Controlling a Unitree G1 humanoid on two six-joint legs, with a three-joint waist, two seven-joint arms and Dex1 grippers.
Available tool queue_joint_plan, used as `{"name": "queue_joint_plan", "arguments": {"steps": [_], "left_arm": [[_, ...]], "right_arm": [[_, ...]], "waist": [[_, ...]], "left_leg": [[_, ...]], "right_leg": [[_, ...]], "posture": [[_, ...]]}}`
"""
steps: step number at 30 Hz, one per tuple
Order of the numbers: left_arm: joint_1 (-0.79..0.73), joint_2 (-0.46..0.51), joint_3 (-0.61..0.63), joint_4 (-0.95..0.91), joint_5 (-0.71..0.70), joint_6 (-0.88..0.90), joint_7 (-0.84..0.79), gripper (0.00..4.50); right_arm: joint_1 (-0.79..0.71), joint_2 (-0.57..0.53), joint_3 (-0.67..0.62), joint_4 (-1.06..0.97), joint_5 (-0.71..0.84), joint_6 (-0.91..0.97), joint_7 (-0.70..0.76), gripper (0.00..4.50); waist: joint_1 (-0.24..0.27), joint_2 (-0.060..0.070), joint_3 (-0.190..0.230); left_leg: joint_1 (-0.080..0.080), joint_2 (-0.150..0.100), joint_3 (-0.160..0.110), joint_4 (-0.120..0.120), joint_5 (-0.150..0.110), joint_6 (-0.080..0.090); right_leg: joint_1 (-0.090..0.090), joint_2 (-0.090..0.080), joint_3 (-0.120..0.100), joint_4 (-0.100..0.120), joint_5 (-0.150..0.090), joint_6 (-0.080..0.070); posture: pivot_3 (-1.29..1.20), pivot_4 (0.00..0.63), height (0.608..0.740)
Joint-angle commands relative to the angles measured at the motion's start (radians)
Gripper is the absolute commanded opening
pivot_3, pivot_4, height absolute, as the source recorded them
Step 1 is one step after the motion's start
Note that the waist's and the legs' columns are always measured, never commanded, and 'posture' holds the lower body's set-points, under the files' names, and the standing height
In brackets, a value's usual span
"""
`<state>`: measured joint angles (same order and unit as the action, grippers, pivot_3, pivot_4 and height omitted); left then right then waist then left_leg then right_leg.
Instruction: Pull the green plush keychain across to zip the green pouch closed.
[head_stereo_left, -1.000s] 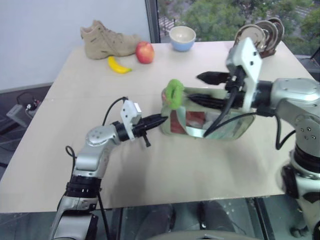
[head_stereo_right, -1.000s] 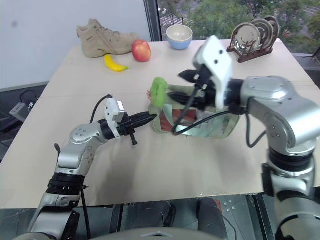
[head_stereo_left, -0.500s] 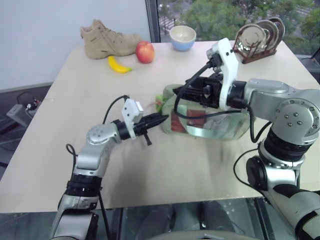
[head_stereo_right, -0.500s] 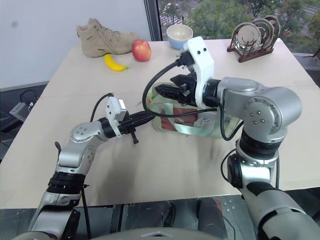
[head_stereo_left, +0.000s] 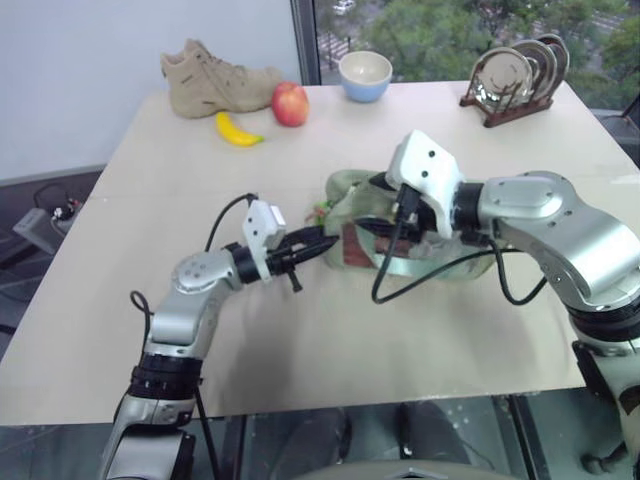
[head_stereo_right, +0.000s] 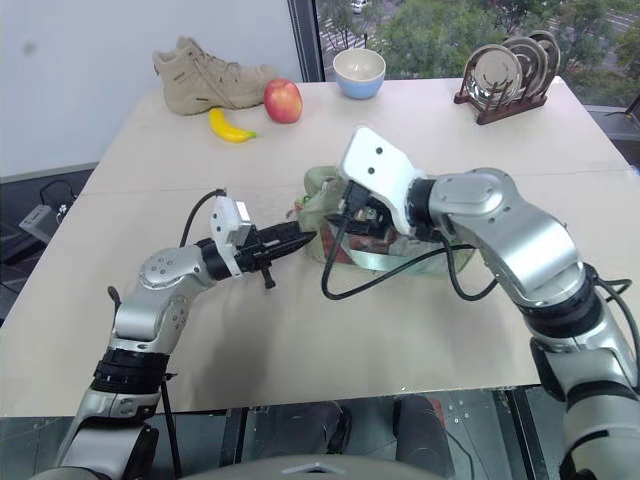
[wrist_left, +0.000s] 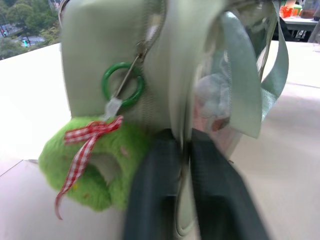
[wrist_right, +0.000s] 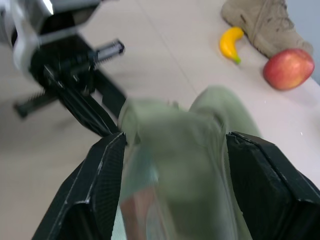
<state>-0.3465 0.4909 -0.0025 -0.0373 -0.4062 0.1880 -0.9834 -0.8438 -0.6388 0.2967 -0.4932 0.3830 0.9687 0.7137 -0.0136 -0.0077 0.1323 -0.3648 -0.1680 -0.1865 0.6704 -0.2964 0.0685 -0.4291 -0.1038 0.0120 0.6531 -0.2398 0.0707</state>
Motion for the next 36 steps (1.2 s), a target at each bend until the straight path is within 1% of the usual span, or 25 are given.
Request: {"name": "queue_joint_plan", "arguments": {"steps": [1, 4, 8, 13, 14, 16, 18, 19, 20, 21, 22, 30, 32, 36], "left_arm": [[0.001, 0.006, 0.043, -0.055, -0.031, 0.006, 0.025, 1.57], [0.013, 0.026, 0.066, -0.064, -0.062, 0.018, 0.006, 1.57], [0.031, 0.085, 0.143, -0.025, -0.141, 0.079, -0.044, 1.57], [0.019, 0.114, 0.164, 0.043, -0.127, 0.075, -0.050, 1.57], [0.012, 0.114, 0.161, 0.061, -0.108, 0.058, -0.042, 1.67], [0.002, 0.109, 0.157, 0.083, -0.100, 0.045, -0.046, 1.72], [-0.006, 0.104, 0.148, 0.109, -0.079, 0.028, -0.041, 1.72], [-0.013, 0.098, 0.143, 0.127, -0.067, 0.012, -0.040, 1.72], [-0.020, 0.089, 0.139, 0.147, -0.058, -0.003, -0.038, 1.72], [-0.027, 0.080, 0.135, 0.166, -0.051, -0.017, -0.038, 1.72], [-0.032, 0.067, 0.130, 0.187, -0.043, -0.034, -0.039, 1.72], [-0.034, 0.005, 0.100, 0.249, -0.025, -0.100, -0.071, 1.72], [-0.029, 0.005, 0.105, 0.245, -0.042, -0.100, -0.098, 1.72], [-0.049, 0.023, 0.110, 0.311, -0.019, -0.154, -0.150, 1.72]], "right_arm": [[0.011, -0.046, -0.024, -0.018, -0.009, -0.043, 0.043, 3.23], [0.018, -0.058, -0.026, -0.015, -0.008, -0.049, 0.055, 3.23], [0.035, -0.073, -0.031, -0.013, -0.005, -0.053, 0.078, 3.23], [0.050, -0.087, -0.025, 0.000, -0.021, -0.061, 0.086, 3.23], [0.052, -0.088, -0.025, 0.004, -0.025, -0.063, 0.087, 2.99], [0.055, -0.089, -0.028, 0.009, -0.030, -0.064, 0.087, 2.36], [0.056, -0.089, -0.030, 0.013, -0.034, -0.066, 0.087, 1.55], [0.055, -0.088, -0.035, 0.014, -0.031, -0.065, 0.087, 0.83], [0.053, -0.088, -0.040, 0.013, -0.027, -0.063, 0.088, 0.61], [0.052, -0.088, -0.044, 0.011, -0.024, -0.060, 0.089, 0.23], [0.050, -0.090, -0.048, 0.007, -0.020, -0.059, 0.090, 0.05], [0.047, -0.096, -0.051, 0.008, -0.019, -0.058, 0.092, 0.05], [0.047, -0.099, -0.048, 0.009, -0.023, -0.064, 0.094, 0.05], [0.050, -0.104, -0.046, 0.011, -0.027, -0.076, 0.100, 0.05]], "waist": [[0.000, 0.000, 0.000], [-0.002, 0.000, 0.000], [-0.002, 0.000, 0.000], [0.005, 0.000, 0.000], [0.006, 0.000, 0.000], [0.006, 0.000, 0.000], [0.005, 0.000, 0.000], [0.005, 0.000, 0.000], [0.004, 0.000, 0.000], [0.004, 0.000, 0.000], [0.005, 0.000, 0.000], [0.002, -0.001, 0.000], [0.002, -0.001, 0.000], [0.003, -0.001, 0.000]], "left_leg": [[0.000, 0.000, 0.000, 0.000, 0.000, 0.000], [0.000, 0.000, 0.000, 0.000, 0.000, 0.000], [0.000, 0.001, 0.000, -0.001, 0.000, 0.000], [0.000, 0.001, 0.000, -0.001, 0.000, 0.000], [0.000, 0.001, 0.000, -0.001, 0.000, 0.000], [0.000, 0.001, 0.000, -0.001, 0.000, 0.000], [0.000, 0.001, 0.000, -0.001, 0.000, 0.000], [0.000, 0.001, 0.000, -0.001, 0.000, 0.000], [0.000, 0.001, 0.000, -0.001, 0.000, 0.000], [0.000, 0.001, 0.000, -0.001, 0.000, 0.000], [0.000, 0.001, 0.000, -0.001, 0.000, 0.000], [-0.001, 0.001, 0.000, 0.000, 0.000, 0.000], [-0.001, 0.001, 0.000, 0.000, 0.000, 0.000], [-0.001, 0.001, 0.000, 0.000, 0.000, 0.000]], "right_leg": [[0.000, 0.000, 0.000, 0.000, 0.000, 0.000], [0.000, 0.000, 0.000, 0.000, 0.000, 0.000], [0.000, 0.001, 0.000, 0.000, 0.000, 0.000], [0.000, 0.001, 0.000, -0.001, 0.000, 0.000], [0.000, 0.001, 0.000, -0.001, 0.000, 0.000], [0.000, 0.001, 0.000, -0.002, 0.000, 0.000], [0.000, 0.001, 0.000, -0.002, 0.000, 0.000], [0.000, 0.001, -0.001, -0.002, 0.000, 0.000], [0.000, 0.001, 0.000, -0.002, 0.000, 0.000], [0.000, 0.001, 0.000, -0.002, 0.000, 0.000], [0.000, 0.000, 0.000, -0.002, 0.000, 0.000], [0.000, 0.000, -0.001, -0.002, 0.000, 0.000], [0.000, 0.000, -0.001, -0.002, 0.000, 0.000], [0.000, 0.000, -0.001, -0.002, 0.000, 0.000]], "posture": [[0.00, 0.150, 0.740], [0.00, 0.150, 0.740], [0.00, 0.150, 0.740], [0.00, 0.150, 0.740], [0.00, 0.150, 0.740], [0.00, 0.150, 0.740], [0.00, 0.150, 0.740], [0.00, 0.150, 0.740], [0.00, 0.150, 0.740], [0.00, 0.150, 0.740], [0.00, 0.150, 0.740], [0.00, 0.150, 0.740], [0.00, 0.150, 0.740], [0.00, 0.150, 0.740]]}}
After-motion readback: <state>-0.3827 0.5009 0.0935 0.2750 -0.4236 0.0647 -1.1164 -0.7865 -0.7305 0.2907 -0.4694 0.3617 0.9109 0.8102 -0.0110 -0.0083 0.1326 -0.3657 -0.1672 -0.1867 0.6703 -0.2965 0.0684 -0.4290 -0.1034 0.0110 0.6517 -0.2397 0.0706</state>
